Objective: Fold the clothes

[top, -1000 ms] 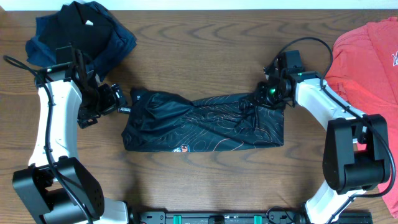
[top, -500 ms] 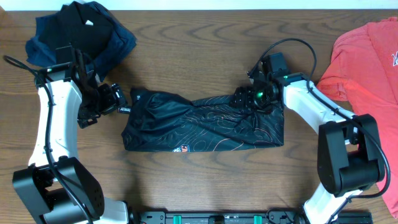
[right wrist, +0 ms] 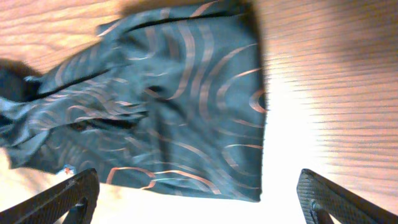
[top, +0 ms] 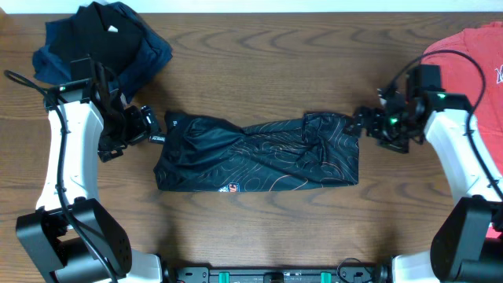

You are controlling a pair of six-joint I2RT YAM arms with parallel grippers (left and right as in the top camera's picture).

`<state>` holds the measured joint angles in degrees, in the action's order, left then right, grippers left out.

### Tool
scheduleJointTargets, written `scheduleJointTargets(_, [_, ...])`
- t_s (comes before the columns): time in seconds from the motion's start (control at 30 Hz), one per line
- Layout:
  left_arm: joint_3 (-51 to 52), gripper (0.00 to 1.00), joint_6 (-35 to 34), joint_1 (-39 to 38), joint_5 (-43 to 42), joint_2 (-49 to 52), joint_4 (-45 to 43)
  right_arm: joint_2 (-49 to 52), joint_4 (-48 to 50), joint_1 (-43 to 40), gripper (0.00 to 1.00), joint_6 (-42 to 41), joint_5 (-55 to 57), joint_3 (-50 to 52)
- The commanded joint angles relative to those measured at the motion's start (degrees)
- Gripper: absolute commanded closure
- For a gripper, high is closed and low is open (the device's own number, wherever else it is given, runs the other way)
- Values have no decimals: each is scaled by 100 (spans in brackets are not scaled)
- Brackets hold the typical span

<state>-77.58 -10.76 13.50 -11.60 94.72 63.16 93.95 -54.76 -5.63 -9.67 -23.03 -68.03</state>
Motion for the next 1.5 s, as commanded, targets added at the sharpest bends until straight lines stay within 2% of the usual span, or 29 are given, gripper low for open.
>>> scheduleJointTargets(0.0, [57, 2, -72, 31, 52, 0, 26, 201, 24, -195, 1, 468, 72, 184])
scheduleJointTargets(0.43, [87, 2, -72, 31, 52, 0, 44, 1215, 929, -125, 2, 658, -645, 848])
scheduleJointTargets(0.73, [87, 2, -72, 31, 52, 0, 42, 1257, 1298, 184, 5, 546, -896, 1093])
scheduleJointTargets(0.8, [87, 2, -72, 31, 52, 2, 44, 1257, 1419, 319, 9, 450, -894, 1152])
scheduleJointTargets(0.83, [87, 2, -72, 31, 52, 0, 44, 1257, 1469, 387, 16, 415, -890, 1176])
scheduleJointTargets(0.9, [87, 2, -72, 31, 52, 0, 44, 1257, 1558, 518, 37, 348, -872, 1215])
scheduleJointTargets(1.0, [87, 2, -72, 31, 52, 0, 44, 1257, 1585, 616, 60, 151, -726, 1224])
scheduleJointTargets(1.07, [87, 2, -72, 31, 52, 0, 44, 1257, 1600, 636, 80, 136, -693, 1224])
scheduleJointTargets(1.13, [87, 2, -72, 31, 52, 2, 44, 1257, 1591, 632, 96, 129, -643, 1224])
scheduleJointTargets(1.27, [87, 2, -72, 31, 52, 0, 44, 1244, 1401, 570, 99, -85, -162, 1176])
scheduleJointTargets(1.47, [87, 2, -72, 31, 52, 0, 42, 1088, 535, 249, 99, -101, 691, 767])
